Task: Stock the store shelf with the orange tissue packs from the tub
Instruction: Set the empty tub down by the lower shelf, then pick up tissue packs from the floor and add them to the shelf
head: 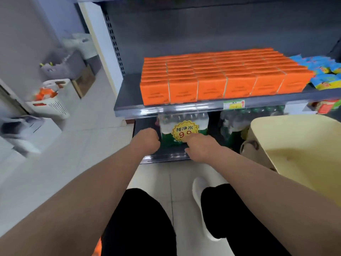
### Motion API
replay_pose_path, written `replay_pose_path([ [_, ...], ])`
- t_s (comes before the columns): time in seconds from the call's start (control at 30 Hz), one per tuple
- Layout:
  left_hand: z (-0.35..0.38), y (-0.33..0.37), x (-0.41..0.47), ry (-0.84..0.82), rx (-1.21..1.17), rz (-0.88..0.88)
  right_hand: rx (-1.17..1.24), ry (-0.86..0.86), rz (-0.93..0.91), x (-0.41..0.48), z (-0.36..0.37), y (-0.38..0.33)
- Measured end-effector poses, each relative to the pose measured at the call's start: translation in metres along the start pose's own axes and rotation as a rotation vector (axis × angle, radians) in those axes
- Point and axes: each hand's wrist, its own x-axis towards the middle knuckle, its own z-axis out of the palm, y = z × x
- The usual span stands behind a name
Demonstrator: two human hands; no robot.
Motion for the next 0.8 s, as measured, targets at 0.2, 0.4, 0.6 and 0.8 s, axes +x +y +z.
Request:
replay_pose_path([
  [0.2, 0.071, -0.071, 0.052, -0.171, 0.049, -0.340, -0.051, -0.178, -0.223, 0.108, 0.062, -0.010],
  [0.4, 0.088, -0.122, 0.060, -0.220, -0.003, -0.594, -0.006, -0.276, -0.438, 0.179, 0.083, -0.053],
  [0.6, 0.079, -0.179, 0.005, -0.137, -0.099, -0.873, -0.130, -0.286, -0.649, 0.193, 0.091, -0.127],
  [0.8, 0.092, -0.215, -0.100, -0.151, -0.150, -1.040, -0.153, -0.264, -0.720, 0.163, 0.099, -0.177],
])
